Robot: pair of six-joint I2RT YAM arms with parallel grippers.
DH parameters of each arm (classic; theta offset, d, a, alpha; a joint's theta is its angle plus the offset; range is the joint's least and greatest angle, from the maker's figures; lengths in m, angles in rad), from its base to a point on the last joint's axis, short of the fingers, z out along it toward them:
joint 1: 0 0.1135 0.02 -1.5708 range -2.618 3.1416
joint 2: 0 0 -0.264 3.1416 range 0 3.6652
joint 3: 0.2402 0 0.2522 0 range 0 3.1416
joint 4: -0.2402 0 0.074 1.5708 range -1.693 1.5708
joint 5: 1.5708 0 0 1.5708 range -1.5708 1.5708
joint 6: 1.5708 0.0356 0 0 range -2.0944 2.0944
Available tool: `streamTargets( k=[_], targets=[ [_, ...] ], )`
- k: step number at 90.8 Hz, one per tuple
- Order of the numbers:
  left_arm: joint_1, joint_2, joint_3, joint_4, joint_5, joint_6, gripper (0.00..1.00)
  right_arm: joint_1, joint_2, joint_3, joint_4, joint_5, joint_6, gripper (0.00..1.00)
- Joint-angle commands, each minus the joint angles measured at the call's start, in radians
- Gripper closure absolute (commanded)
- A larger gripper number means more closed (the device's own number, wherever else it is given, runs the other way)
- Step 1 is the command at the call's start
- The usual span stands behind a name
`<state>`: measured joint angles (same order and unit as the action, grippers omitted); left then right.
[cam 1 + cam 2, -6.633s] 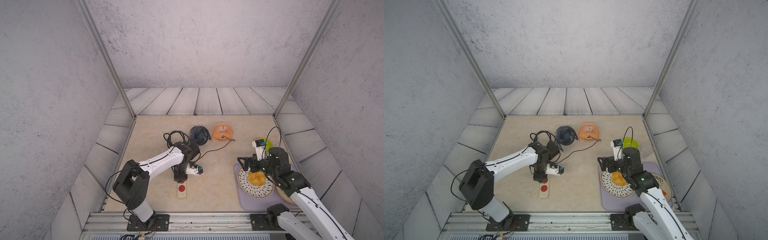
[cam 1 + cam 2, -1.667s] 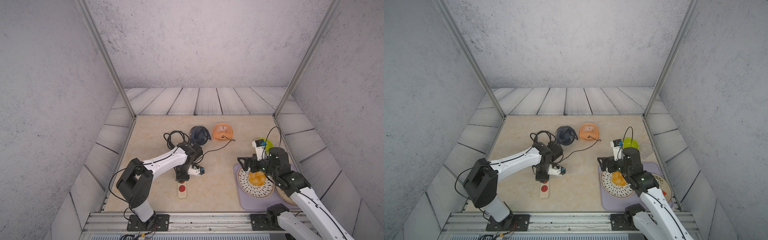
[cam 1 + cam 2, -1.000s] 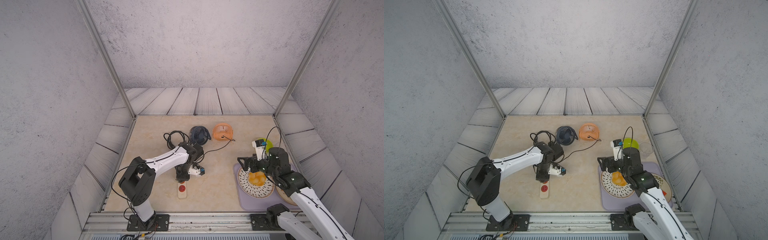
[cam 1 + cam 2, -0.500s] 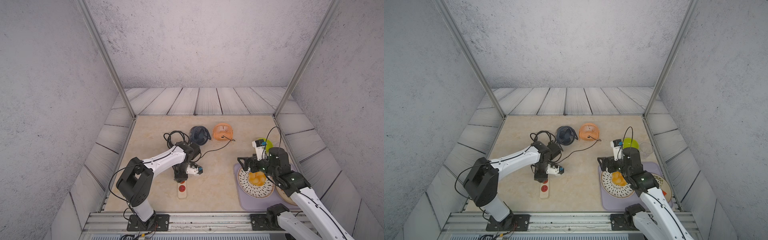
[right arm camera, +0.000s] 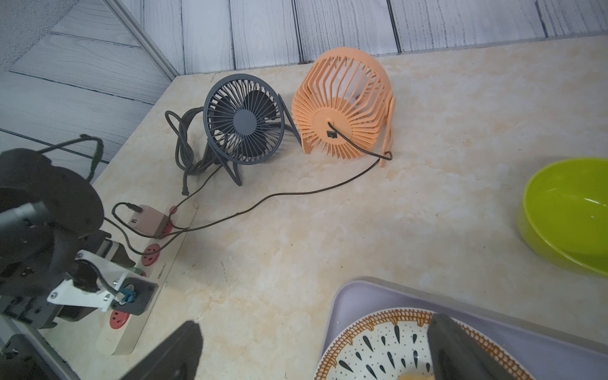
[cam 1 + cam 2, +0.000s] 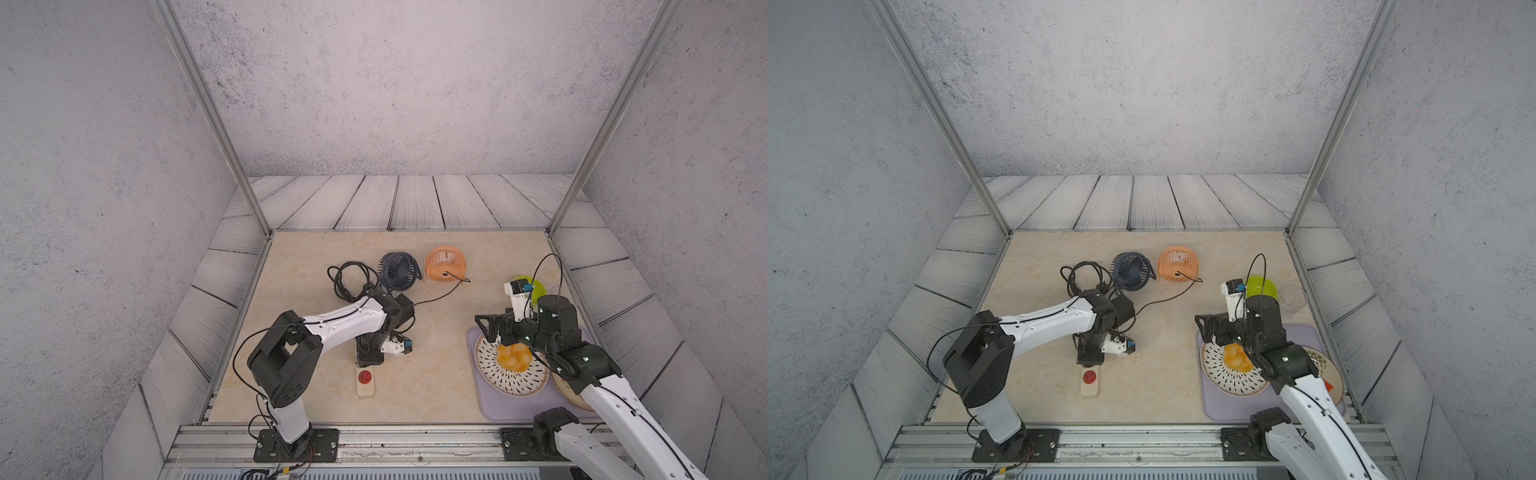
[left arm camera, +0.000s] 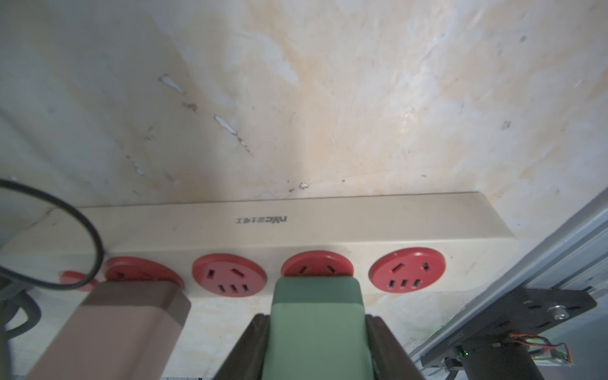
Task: Plug the desk fan into the power strip
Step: Insert the plug into the socket.
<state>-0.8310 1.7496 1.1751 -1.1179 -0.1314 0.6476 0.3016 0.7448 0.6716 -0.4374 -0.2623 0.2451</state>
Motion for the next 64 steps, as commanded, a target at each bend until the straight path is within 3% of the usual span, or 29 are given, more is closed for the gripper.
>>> streamTargets(
  k=[1, 21, 46, 53, 59, 64],
  targets=[
    [-0.005, 0.102, -0.121, 0.211, 0.136, 0.024, 1.00, -0.003, -0.009, -0.010, 0.003, -0.006, -0.001, 0.01],
    [-0.006, 0.142, -0.115, 0.279, 0.151, 0.011, 1.00, -0.002, -0.009, -0.006, -0.004, -0.002, -0.004, 0.01],
    [-0.011, 0.035, -0.187, 0.324, 0.143, 0.029, 1.00, -0.003, -0.015, -0.007, -0.005, 0.007, -0.004, 0.01],
    [-0.011, -0.011, -0.173, 0.294, 0.163, 0.043, 0.83, -0.003, -0.005, -0.001, -0.005, 0.004, -0.008, 0.01],
    [-0.011, -0.048, -0.156, 0.261, 0.174, 0.049, 0.59, -0.002, -0.002, 0.005, -0.009, 0.002, -0.009, 0.01],
    [-0.010, -0.089, -0.132, 0.237, 0.177, 0.050, 0.45, -0.002, -0.002, 0.007, -0.010, 0.000, -0.010, 0.01]
  ],
)
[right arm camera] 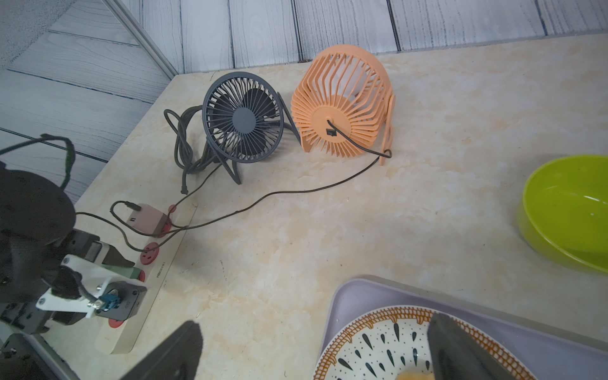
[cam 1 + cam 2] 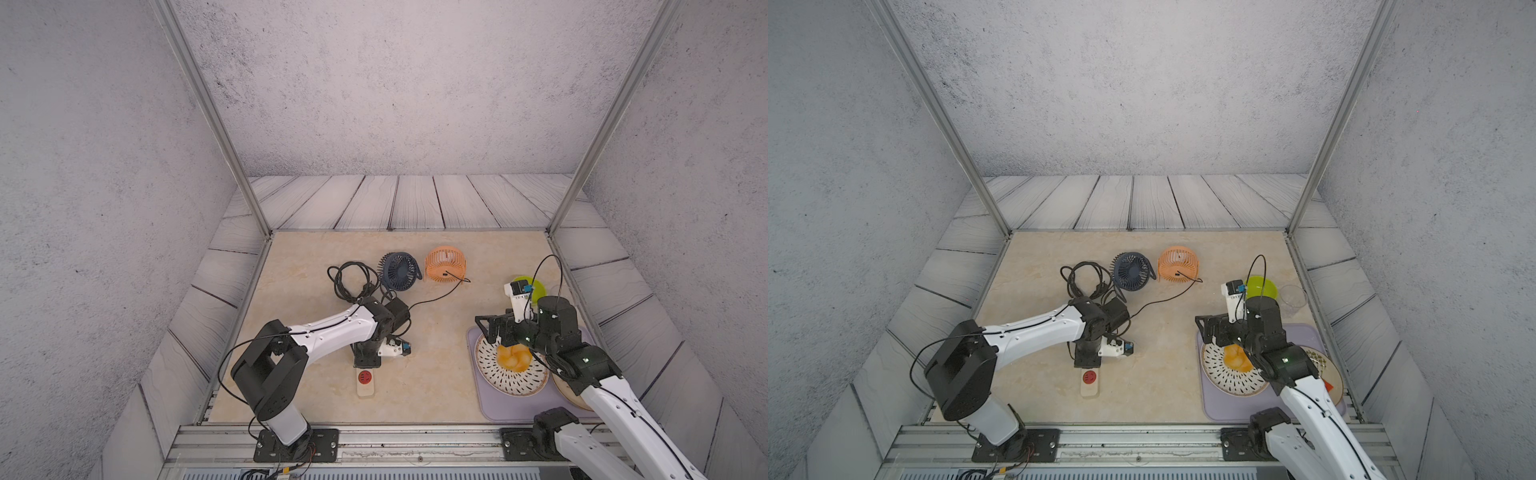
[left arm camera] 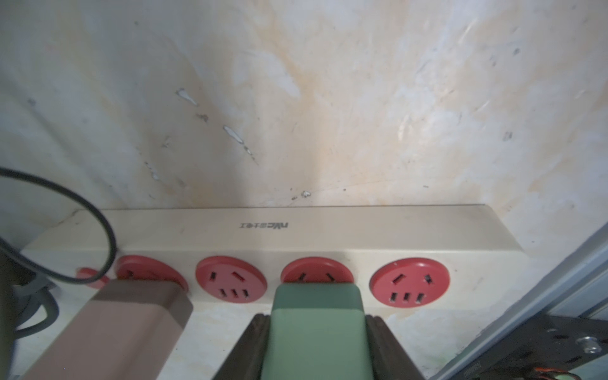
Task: Plug the desk fan into the power strip
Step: Insert the plug into the socket, then reset both arms
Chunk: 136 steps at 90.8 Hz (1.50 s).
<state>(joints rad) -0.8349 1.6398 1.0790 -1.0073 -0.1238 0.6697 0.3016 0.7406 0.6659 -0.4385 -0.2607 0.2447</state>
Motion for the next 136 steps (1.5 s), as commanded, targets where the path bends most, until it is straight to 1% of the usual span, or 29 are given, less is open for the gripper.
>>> streamTargets(
  k=[1, 6, 10, 21, 28, 39, 52, 62, 66, 72, 75, 77, 87, 95, 106, 117, 130, 136],
  targets=[
    [-0.006, 0.012, -0.030, 0.118, 0.170, 0.028, 0.43, -0.002, 0.001, 0.013, -0.009, -0.001, -0.010, 0.01],
    [-0.006, -0.030, -0.001, 0.088, 0.179, 0.028, 0.33, -0.003, 0.000, 0.014, -0.010, -0.004, -0.010, 0.01],
    [-0.005, -0.061, 0.027, 0.063, 0.184, 0.027, 0.27, -0.003, 0.002, 0.014, -0.008, -0.006, -0.010, 0.01],
    [-0.004, -0.136, 0.110, -0.021, 0.209, 0.015, 0.18, -0.002, 0.004, 0.018, -0.004, -0.007, -0.012, 0.01],
    [-0.003, -0.191, 0.145, -0.063, 0.225, 0.000, 0.16, -0.003, 0.008, 0.022, -0.006, -0.006, -0.016, 0.01],
    [0.025, -0.259, 0.140, -0.106, 0.243, -0.031, 0.16, -0.002, 0.009, 0.025, -0.014, -0.003, -0.019, 0.01],
    [0.129, -0.347, 0.090, -0.076, 0.270, -0.077, 0.17, -0.002, 0.004, 0.017, -0.012, 0.005, -0.016, 0.01],
    [0.231, -0.411, 0.094, -0.048, 0.301, -0.113, 0.16, -0.002, -0.009, -0.008, 0.017, 0.027, -0.008, 0.02],
    [0.278, -0.431, 0.106, -0.033, 0.314, -0.126, 0.16, -0.002, -0.012, -0.015, 0.033, 0.046, -0.007, 0.02],
    [0.352, -0.456, 0.115, -0.007, 0.330, -0.162, 0.10, -0.003, -0.022, -0.024, 0.052, 0.088, -0.010, 0.02],
    [0.396, -0.466, 0.111, 0.023, 0.334, -0.194, 0.03, -0.003, -0.027, -0.027, 0.062, 0.127, -0.014, 0.02],
    [0.427, -0.475, 0.106, 0.049, 0.336, -0.215, 0.01, -0.003, -0.032, -0.029, 0.068, 0.149, -0.018, 0.02],
    [0.568, -0.538, 0.038, 0.224, 0.312, -0.308, 0.00, -0.002, -0.061, -0.060, 0.120, 0.298, -0.057, 0.02],
    [0.637, -0.558, -0.039, 0.366, 0.261, -0.348, 0.00, -0.002, -0.071, -0.095, 0.174, 0.409, -0.096, 0.01],
    [0.675, -0.546, -0.179, 0.585, 0.206, -0.381, 0.00, -0.003, -0.045, -0.129, 0.266, 0.518, -0.159, 0.01],
    [0.683, -0.515, -0.327, 0.841, 0.116, -0.463, 0.00, -0.002, -0.006, -0.166, 0.366, 0.595, -0.196, 0.01],
    [0.684, -0.449, -0.421, 1.052, 0.084, -0.523, 0.00, -0.005, 0.045, -0.216, 0.504, 0.672, -0.254, 0.01],
    [0.685, -0.419, -0.461, 1.155, 0.067, -0.532, 0.00, -0.014, 0.081, -0.244, 0.571, 0.712, -0.271, 0.01]
  ],
)
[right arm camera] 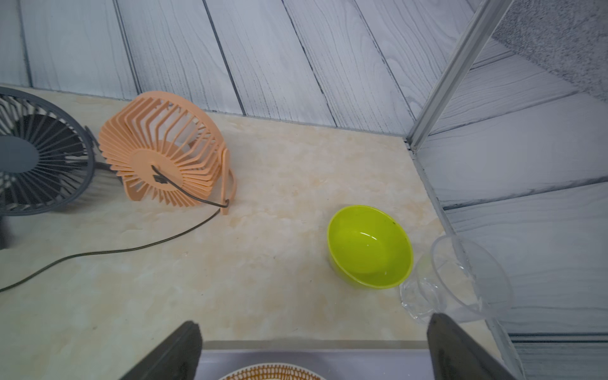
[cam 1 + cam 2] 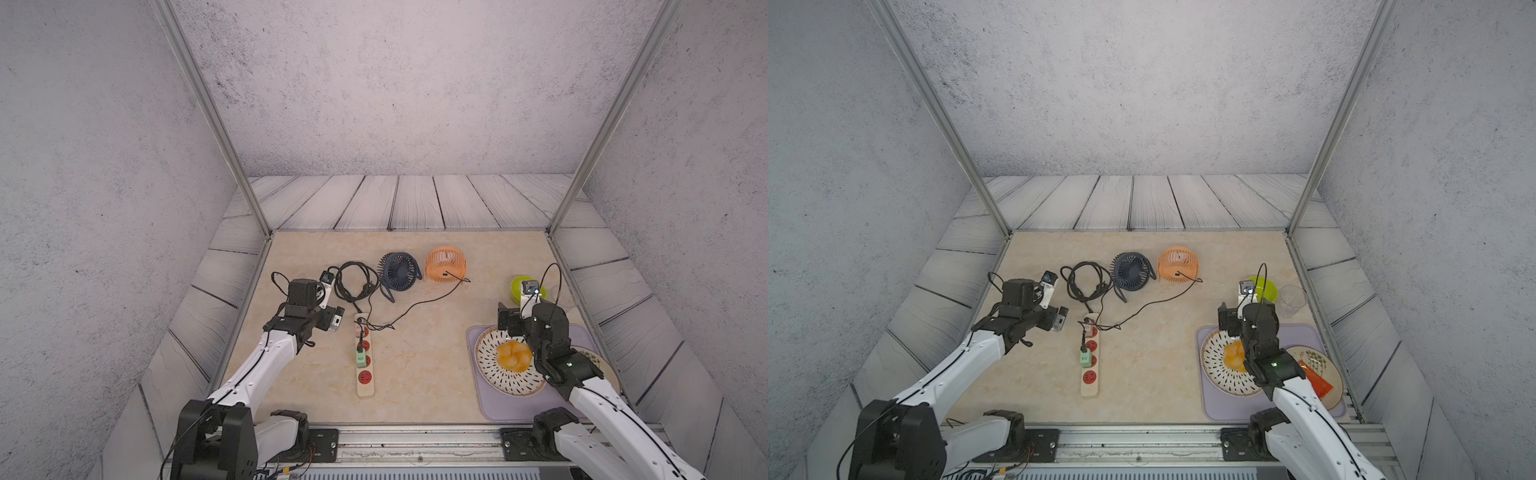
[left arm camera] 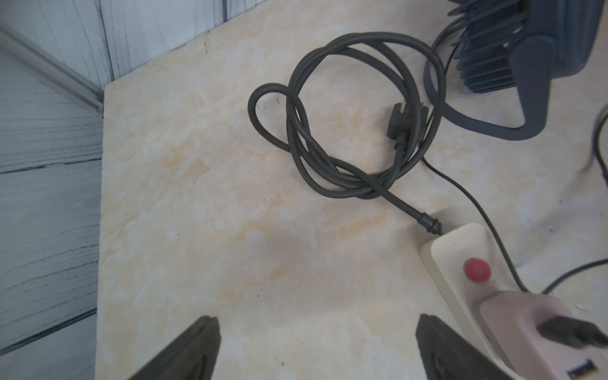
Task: Plug the desk fan into the power strip
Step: Reset both arms
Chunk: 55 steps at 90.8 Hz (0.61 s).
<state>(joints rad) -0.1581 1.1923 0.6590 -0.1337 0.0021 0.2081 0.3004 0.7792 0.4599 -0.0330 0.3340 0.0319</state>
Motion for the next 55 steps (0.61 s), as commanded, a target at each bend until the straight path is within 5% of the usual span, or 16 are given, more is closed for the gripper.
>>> streamTargets(
  k=[1, 24, 44, 55],
  targets=[
    [0.009, 0.033, -0.048, 0.300, -0.061, -0.070, 0.00, -0.015, 0.048, -0.041, 0.165, 0.126, -0.060, 0.01],
    [0.009, 0.109, -0.284, 0.799, -0.063, -0.075, 0.00, -0.094, 0.178, -0.078, 0.301, 0.138, -0.040, 0.01],
    [0.017, 0.234, -0.326, 1.054, -0.127, -0.076, 0.01, -0.152, 0.311, -0.099, 0.476, 0.106, -0.027, 0.01],
    [0.025, 0.224, -0.318, 1.011, -0.138, -0.094, 0.00, -0.165, 0.374, -0.096, 0.562, 0.092, -0.041, 0.01]
  ],
)
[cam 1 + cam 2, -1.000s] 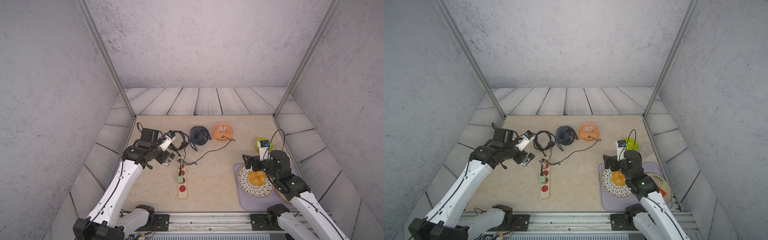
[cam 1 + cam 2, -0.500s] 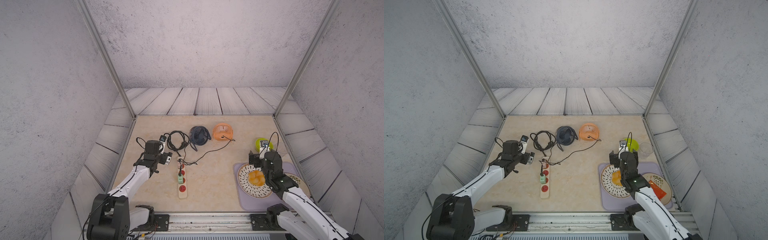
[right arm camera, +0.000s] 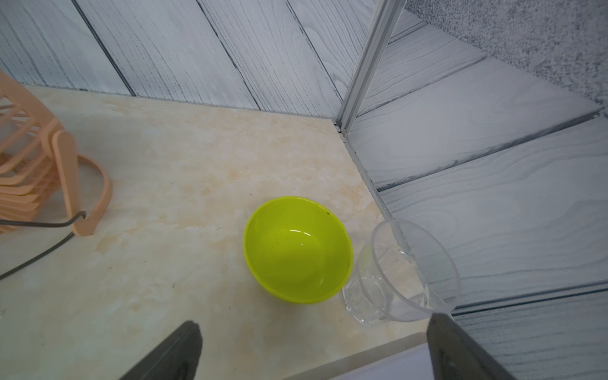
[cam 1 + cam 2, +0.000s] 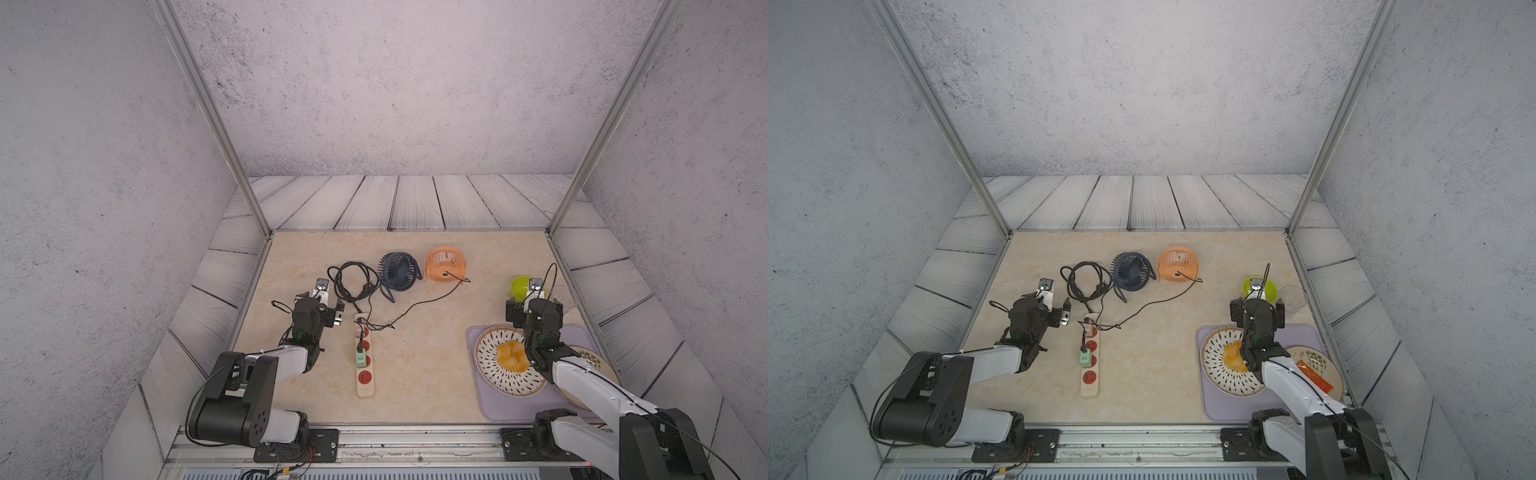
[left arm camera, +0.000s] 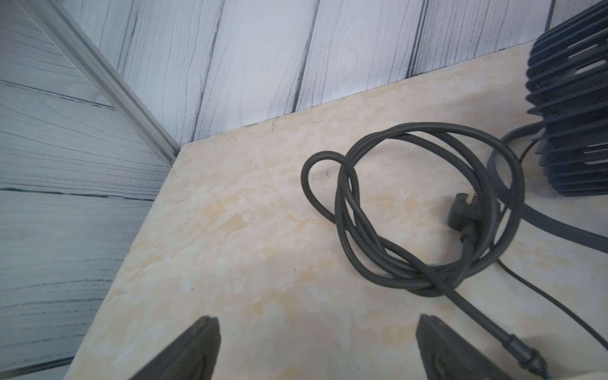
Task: Plug the desk fan into the power strip
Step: Reset both arms
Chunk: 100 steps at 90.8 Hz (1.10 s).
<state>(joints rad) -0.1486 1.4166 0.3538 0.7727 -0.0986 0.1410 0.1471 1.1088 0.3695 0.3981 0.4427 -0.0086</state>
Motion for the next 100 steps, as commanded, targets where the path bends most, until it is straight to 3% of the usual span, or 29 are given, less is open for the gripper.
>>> streamTargets(
  k=[1, 13, 20, 28, 50, 64, 75, 86, 100],
  targets=[
    [0.016, 0.003, -0.011, 0.106, -0.043, -0.029, 0.00, -0.012, 0.048, -0.007, 0.139, -0.020, -0.001, 0.01],
    [0.066, 0.061, 0.026, 0.088, -0.046, -0.104, 0.00, -0.018, 0.102, 0.004, 0.197, -0.048, -0.004, 0.01],
    [0.084, 0.140, 0.019, 0.204, -0.064, -0.122, 0.00, -0.023, 0.134, 0.009, 0.231, -0.062, 0.003, 0.01],
    [0.097, 0.101, 0.088, -0.002, -0.023, -0.136, 0.00, -0.027, 0.167, 0.015, 0.251, -0.092, 0.016, 0.01],
    [0.127, 0.111, 0.112, -0.023, 0.003, -0.152, 0.00, -0.034, 0.233, 0.016, 0.312, -0.138, 0.022, 0.01],
    [0.129, 0.111, 0.111, -0.025, 0.003, -0.153, 0.00, -0.049, 0.355, 0.027, 0.393, -0.166, 0.031, 0.01],
    [0.129, 0.111, 0.111, -0.025, 0.004, -0.153, 0.00, -0.054, 0.482, -0.015, 0.631, -0.189, 0.011, 0.01],
    [0.129, 0.112, 0.112, -0.025, 0.004, -0.153, 0.01, -0.077, 0.434, 0.068, 0.384, -0.144, 0.077, 0.01],
    [0.128, 0.112, 0.112, -0.025, 0.004, -0.153, 0.00, -0.086, 0.468, 0.024, 0.535, -0.085, 0.096, 0.01]
  ],
)
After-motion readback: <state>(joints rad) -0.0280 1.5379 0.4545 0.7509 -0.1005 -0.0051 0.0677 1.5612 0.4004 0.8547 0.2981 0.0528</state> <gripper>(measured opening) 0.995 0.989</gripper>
